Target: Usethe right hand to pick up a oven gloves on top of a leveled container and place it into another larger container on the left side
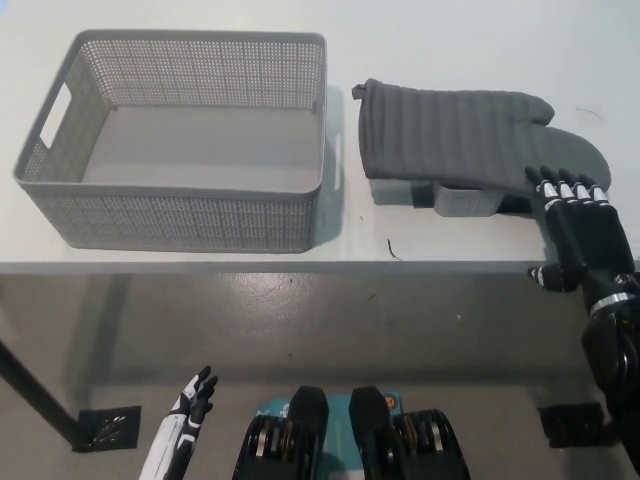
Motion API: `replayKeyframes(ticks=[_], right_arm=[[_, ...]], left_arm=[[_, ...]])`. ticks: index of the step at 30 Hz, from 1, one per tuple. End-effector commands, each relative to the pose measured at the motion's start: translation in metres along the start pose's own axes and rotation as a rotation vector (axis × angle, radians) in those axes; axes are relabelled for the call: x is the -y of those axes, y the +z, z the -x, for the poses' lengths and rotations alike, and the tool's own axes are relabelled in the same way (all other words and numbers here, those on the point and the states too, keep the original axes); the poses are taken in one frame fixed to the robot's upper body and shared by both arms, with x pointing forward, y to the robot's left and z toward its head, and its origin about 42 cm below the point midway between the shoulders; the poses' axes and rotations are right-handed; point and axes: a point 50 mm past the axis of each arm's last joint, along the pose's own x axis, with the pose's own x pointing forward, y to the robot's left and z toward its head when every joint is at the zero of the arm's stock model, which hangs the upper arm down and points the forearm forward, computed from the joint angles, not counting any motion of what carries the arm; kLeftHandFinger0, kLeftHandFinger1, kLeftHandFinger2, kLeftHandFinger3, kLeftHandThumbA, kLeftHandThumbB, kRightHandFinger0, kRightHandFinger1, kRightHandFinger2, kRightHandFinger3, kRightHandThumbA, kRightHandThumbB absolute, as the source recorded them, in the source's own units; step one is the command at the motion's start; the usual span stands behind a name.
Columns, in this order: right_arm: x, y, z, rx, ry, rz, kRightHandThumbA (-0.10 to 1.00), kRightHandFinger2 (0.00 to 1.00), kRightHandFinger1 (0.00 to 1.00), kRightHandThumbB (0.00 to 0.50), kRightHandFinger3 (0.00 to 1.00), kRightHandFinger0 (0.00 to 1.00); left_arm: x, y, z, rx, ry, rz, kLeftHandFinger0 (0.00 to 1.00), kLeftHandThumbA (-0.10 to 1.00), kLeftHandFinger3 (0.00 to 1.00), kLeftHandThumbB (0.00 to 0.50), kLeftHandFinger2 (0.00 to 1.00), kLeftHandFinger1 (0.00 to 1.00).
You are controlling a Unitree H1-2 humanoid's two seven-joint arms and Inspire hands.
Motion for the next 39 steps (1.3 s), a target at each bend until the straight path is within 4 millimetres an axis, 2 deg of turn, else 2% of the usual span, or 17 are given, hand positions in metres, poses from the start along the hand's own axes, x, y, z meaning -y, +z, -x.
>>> replayKeyframes(ticks=[1,6,12,16,23,27,33,39], right_arm=[[0.020,-0.006,-0.018,-0.007,-0.070,0.039,1.00,1.00,1.00,0.289,1.00,1.00],[0.035,-0.006,-0.020,-0.003,-0.095,0.053,1.00,1.00,1.00,0.302,1.00,1.00],[0.061,0.000,-0.011,0.023,-0.144,0.037,1.00,1.00,1.00,0.299,1.00,1.00],[0.071,0.000,-0.007,0.025,-0.160,0.036,1.00,1.00,1.00,0.304,1.00,1.00],[0.092,0.003,-0.004,0.052,-0.215,0.016,1.00,1.00,1.00,0.291,1.00,1.00],[0.093,0.003,-0.010,0.039,-0.199,0.025,1.00,1.00,1.00,0.307,1.00,1.00],[0.083,0.002,-0.017,0.028,-0.182,0.006,1.00,1.00,1.00,0.303,1.00,1.00],[0.073,0.001,-0.036,0.014,-0.175,0.014,1.00,1.00,1.00,0.306,1.00,1.00]], left_arm=[[-0.005,0.007,-0.005,0.059,-0.003,-0.020,1.00,1.00,1.00,0.500,1.00,1.00],[-0.004,0.008,-0.005,0.061,-0.007,-0.030,1.00,1.00,1.00,0.500,1.00,1.00],[-0.005,0.007,-0.006,0.060,-0.007,-0.037,1.00,1.00,1.00,0.500,1.00,1.00],[-0.005,0.006,-0.005,0.054,-0.010,-0.041,1.00,1.00,1.00,0.500,1.00,1.00],[-0.006,0.006,-0.005,0.056,-0.016,-0.049,1.00,1.00,1.00,0.500,1.00,1.00],[-0.005,0.006,-0.004,0.055,-0.020,-0.056,1.00,1.00,1.00,0.500,1.00,1.00],[-0.005,0.005,-0.005,0.052,-0.019,-0.058,1.00,1.00,1.00,0.500,1.00,1.00],[-0.004,0.004,-0.005,0.050,-0.025,-0.059,1.00,1.00,1.00,0.500,1.00,1.00]])
